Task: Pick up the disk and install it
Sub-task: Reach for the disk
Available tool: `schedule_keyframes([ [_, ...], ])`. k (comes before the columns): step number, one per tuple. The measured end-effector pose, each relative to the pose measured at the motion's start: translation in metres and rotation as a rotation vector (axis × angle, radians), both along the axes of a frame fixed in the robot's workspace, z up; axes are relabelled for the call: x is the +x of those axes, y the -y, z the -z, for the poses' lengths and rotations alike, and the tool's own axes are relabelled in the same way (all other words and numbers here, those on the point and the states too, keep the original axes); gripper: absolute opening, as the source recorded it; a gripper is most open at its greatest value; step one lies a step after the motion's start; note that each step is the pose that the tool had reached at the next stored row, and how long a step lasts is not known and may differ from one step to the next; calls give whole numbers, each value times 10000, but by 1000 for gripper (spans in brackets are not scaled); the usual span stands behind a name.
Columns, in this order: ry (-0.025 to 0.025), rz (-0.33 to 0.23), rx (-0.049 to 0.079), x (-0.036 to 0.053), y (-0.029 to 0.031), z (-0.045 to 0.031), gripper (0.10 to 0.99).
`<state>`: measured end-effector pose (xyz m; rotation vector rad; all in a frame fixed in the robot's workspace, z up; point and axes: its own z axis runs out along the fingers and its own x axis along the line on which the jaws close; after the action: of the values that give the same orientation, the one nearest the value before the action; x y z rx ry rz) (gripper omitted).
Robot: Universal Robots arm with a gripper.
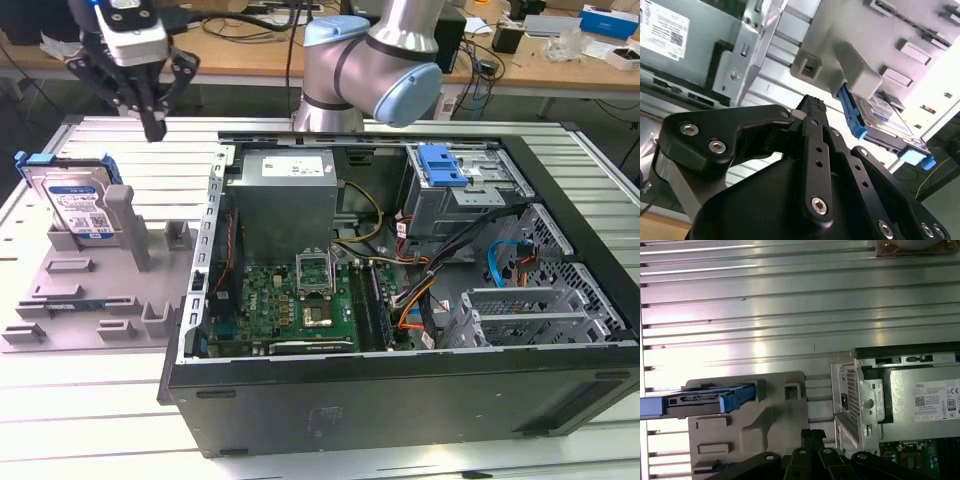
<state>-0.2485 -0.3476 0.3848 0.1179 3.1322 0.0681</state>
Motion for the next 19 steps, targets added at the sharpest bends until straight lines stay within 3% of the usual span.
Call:
schedule_keyframes([
  [2, -37, 1, 0, -234, -87, 12, 106],
  [3, -55, 0, 0, -296, -109, 16, 106],
  [11, -194, 0, 0, -665, -203, 39, 106],
  [13, -230, 0, 1, -737, -221, 44, 106],
  [19, -296, 0, 0, -739, -221, 44, 106],
])
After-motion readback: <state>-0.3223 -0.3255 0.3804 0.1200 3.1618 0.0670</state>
